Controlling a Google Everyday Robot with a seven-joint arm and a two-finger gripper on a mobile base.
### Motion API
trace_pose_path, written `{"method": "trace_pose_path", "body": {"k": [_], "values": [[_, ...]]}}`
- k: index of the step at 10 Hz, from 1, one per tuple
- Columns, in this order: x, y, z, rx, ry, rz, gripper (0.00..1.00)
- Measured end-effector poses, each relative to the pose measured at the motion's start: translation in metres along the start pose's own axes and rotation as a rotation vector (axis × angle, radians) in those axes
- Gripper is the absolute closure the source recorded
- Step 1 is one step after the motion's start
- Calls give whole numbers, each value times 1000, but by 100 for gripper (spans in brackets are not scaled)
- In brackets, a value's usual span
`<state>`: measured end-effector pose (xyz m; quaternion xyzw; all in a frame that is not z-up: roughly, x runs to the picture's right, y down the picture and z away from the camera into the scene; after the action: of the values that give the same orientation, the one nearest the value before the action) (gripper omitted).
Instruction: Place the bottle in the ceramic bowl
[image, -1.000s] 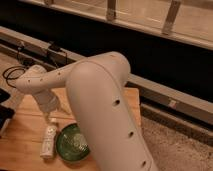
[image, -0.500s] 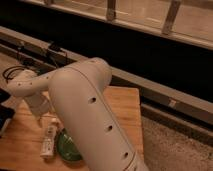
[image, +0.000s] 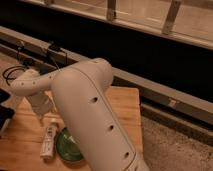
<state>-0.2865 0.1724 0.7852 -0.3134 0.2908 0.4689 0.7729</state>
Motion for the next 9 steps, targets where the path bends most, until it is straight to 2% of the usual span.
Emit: {"method": "trace_pose_path", "body": {"k": [3, 5, 9], "values": [[-1, -4, 19, -29, 41, 3, 35], [-1, -9, 24, -36, 56, 8, 35], [4, 1, 37, -43, 89, -11, 37]]}}
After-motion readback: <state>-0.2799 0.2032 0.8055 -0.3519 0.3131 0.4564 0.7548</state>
